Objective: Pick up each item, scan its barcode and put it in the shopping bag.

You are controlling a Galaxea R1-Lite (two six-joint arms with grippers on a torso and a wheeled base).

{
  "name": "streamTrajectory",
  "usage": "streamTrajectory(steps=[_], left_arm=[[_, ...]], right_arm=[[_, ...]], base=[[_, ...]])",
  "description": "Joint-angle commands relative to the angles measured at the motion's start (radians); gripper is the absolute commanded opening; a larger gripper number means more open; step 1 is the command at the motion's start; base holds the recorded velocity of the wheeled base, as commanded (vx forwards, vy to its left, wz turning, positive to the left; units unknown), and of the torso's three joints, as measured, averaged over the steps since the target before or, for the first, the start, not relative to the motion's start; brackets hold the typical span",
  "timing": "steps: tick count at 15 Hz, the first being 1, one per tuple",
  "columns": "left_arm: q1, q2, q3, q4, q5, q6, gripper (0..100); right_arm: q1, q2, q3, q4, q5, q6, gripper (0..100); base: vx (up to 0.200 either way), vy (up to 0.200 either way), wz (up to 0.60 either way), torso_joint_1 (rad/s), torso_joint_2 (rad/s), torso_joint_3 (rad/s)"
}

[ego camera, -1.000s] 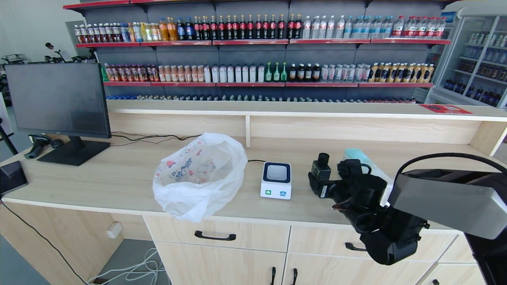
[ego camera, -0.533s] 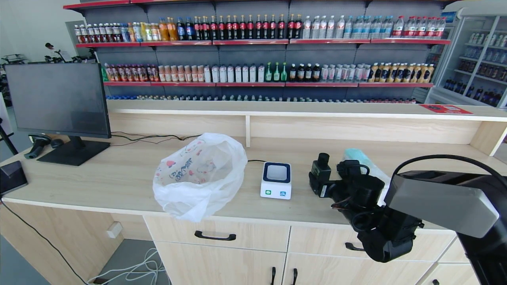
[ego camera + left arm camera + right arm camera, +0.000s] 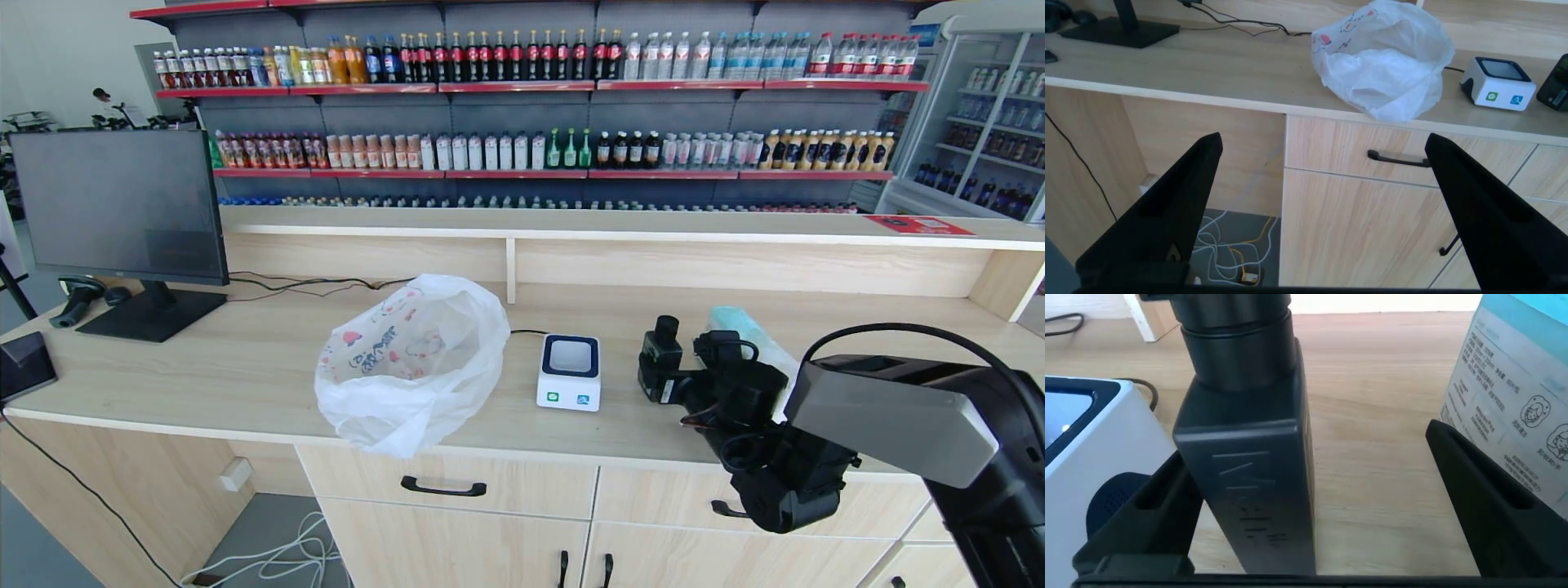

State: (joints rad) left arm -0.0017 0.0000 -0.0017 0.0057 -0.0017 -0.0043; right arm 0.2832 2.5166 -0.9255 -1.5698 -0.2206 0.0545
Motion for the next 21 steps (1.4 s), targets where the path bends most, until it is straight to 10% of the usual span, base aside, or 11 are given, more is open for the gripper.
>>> streamTrajectory(steps=[1,18,19,21], left_arm=[[0.000,0.000,0.000,0.000,0.000,0.000,100],[0.000,0.000,0.000,0.000,0.000,0.000,100],[0.000,0.000,0.000,0.000,0.000,0.000,100],[0.000,0.000,0.000,0.000,0.000,0.000,100]], right_arm=[[0.001,0.028,-0.033,-0.001,0.000,-0.001,100],[0.001,0.096,-0.127,-0.001,-0.002,-0.013,100],[-0.001,0.097,-0.136,-0.001,-0.002,-0.013,0],[-0.004,0.099,-0.150,-0.001,-0.002,-0.013,0]], base=[[0.000,0.000,0.00,0.000,0.00,0.000],[0.000,0.000,0.00,0.000,0.00,0.000],[0.000,0.000,0.00,0.000,0.00,0.000],[0.000,0.000,0.00,0.000,0.00,0.000]])
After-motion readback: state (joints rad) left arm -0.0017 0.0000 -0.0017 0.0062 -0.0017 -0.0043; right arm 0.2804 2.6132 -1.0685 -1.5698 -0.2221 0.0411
